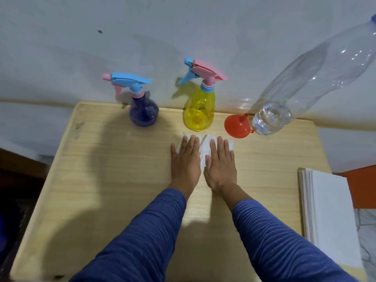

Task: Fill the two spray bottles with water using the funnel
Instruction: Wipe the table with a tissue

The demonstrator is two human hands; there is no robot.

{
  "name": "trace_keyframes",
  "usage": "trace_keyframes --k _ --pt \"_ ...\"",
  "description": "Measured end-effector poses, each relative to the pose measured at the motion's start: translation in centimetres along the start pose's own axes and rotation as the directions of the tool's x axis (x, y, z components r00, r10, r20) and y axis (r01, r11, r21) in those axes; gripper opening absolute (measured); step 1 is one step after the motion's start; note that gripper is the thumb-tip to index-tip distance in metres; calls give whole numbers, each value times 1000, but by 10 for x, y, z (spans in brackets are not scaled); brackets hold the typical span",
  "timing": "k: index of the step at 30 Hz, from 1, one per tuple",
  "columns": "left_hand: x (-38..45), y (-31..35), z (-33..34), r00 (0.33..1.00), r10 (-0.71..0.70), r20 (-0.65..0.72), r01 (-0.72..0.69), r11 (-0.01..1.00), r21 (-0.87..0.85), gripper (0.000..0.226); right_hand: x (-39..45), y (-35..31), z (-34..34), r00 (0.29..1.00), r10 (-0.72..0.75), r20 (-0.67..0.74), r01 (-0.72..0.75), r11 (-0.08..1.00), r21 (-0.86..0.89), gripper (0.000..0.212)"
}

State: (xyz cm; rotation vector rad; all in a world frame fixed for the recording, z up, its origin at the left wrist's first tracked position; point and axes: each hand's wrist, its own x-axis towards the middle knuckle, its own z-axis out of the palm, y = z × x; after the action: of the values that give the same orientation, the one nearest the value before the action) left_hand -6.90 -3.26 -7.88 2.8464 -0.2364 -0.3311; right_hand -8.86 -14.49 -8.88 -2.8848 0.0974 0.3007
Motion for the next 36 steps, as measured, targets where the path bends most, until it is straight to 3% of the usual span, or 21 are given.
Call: trace_keyframes --k 11,17,21,29,36 --pt "-23 -109 -27 990 -126 -59 128 991 25 59 5 -108 25 990 -139 -20 140 989 55 72" --pt "-45 -187 -43 977 -204 -67 207 978 35 61 4 -185 41 976 -214 42 212 976 39 54" --pt "-66 -222 -51 964 -256 -73 258 966 8 60 -5 -223 52 958 -283 44 279 957 76 62" --pt "-101 -253 -51 953 -287 -102 290 957 17 58 -30 -252 61 926 -371 76 364 927 93 58" --pt "-122 -240 -40 944 -319 -83 319 948 -19 58 -54 -239 64 919 -376 122 371 927 55 55"
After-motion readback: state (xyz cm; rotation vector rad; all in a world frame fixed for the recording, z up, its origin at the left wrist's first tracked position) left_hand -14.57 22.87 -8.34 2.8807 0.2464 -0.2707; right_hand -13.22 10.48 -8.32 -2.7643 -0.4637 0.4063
